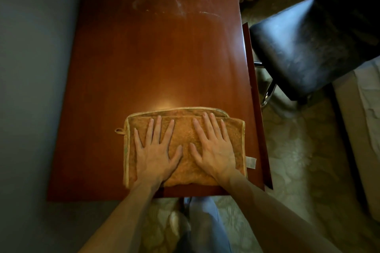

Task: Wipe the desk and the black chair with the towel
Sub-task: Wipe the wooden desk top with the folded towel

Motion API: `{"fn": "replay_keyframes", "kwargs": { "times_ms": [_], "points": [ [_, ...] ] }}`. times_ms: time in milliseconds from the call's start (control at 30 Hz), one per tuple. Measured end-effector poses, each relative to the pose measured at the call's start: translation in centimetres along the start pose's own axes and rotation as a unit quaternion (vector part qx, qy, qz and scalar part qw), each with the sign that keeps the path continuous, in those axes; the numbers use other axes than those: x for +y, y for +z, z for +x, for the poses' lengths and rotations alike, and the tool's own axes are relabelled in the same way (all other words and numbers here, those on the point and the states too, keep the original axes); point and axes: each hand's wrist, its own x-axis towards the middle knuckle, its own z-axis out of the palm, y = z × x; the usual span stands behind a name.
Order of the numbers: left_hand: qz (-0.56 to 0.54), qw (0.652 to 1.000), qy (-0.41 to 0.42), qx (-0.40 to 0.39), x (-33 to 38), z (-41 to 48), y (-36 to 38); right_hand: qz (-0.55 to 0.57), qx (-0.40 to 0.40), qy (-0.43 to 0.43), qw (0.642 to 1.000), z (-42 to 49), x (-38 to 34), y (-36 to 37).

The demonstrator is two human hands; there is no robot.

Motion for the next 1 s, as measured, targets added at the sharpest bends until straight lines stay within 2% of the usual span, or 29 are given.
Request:
{"fn": "replay_keyframes", "kwargs": {
  "times_ms": [167,333,533,833,1000],
  "points": [
    [-0.006,1.000,0.005,-0.016,0.5,-5.2,0.8,0.011,-0.014,0.013,1.000,-5.5,-1.0,0.7],
    [-0.022,0.998,0.045,-0.049,1.6,-9.3,1.3,0.019,-0.025,0.001,1.000,-11.7,0.2,1.8],
    [-0.030,0.994,0.085,-0.058,5.6,-12.6,1.9,0.046,-0.005,0.051,0.998,-17.6,2.4,2.7],
    [-0.030,0.995,0.075,-0.054,10.0,-11.1,2.2,0.037,-0.017,0.120,0.992,-15.9,5.5,1.2],
    [-0.027,0.996,0.061,-0.056,10.2,-8.0,2.1,0.034,-0.022,0.092,0.995,-12.2,7.2,0.4]
  ]
}}
